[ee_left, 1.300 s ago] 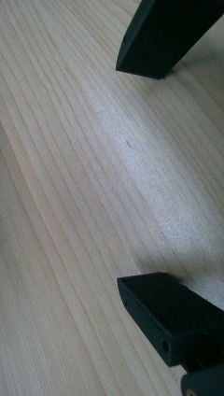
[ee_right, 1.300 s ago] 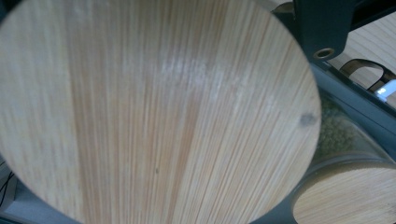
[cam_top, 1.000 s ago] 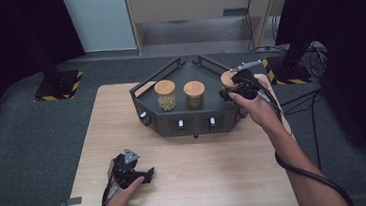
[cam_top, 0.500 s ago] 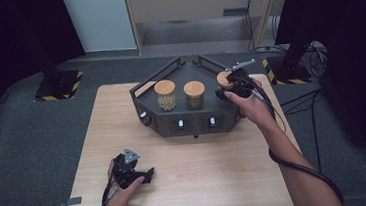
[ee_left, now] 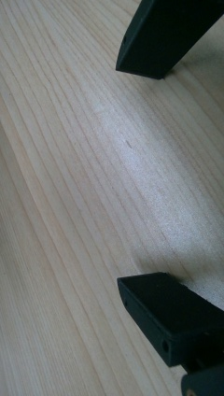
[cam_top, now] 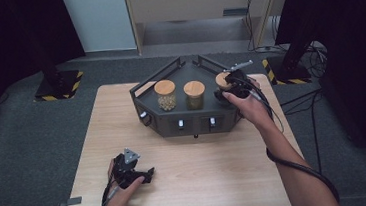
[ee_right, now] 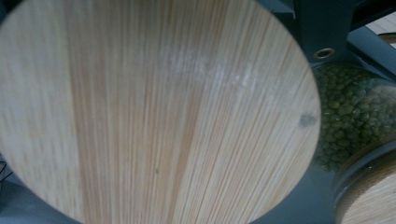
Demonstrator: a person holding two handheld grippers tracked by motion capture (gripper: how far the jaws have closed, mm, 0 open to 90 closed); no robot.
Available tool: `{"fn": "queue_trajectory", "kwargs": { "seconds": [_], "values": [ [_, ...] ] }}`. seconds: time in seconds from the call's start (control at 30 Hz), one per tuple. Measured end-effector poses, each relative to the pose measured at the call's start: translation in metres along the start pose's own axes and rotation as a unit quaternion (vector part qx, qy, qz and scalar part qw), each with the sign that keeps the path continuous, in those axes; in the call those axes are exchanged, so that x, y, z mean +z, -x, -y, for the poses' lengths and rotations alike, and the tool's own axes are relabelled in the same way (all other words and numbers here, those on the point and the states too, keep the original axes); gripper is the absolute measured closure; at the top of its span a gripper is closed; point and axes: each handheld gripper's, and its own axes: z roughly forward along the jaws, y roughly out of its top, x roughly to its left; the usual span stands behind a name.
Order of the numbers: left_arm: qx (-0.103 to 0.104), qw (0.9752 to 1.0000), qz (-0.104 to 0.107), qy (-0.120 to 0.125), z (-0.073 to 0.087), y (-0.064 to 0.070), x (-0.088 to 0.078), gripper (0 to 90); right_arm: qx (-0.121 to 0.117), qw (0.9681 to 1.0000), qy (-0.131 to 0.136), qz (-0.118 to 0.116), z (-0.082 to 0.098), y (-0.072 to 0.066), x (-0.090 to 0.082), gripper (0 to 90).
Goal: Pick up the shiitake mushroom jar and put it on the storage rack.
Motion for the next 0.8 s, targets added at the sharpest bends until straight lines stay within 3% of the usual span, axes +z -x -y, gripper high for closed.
{"fn": "queue_trajectory", "kwargs": {
  "seconds": [0.8],
  "values": [
    [0.000,1.0000,0.000,0.000,0.0000,0.0000,0.0000,0.0,0.004,0.9999,-0.006,-0.007,0.0033,-0.0012,0.0098,25.7]
  ]
}}
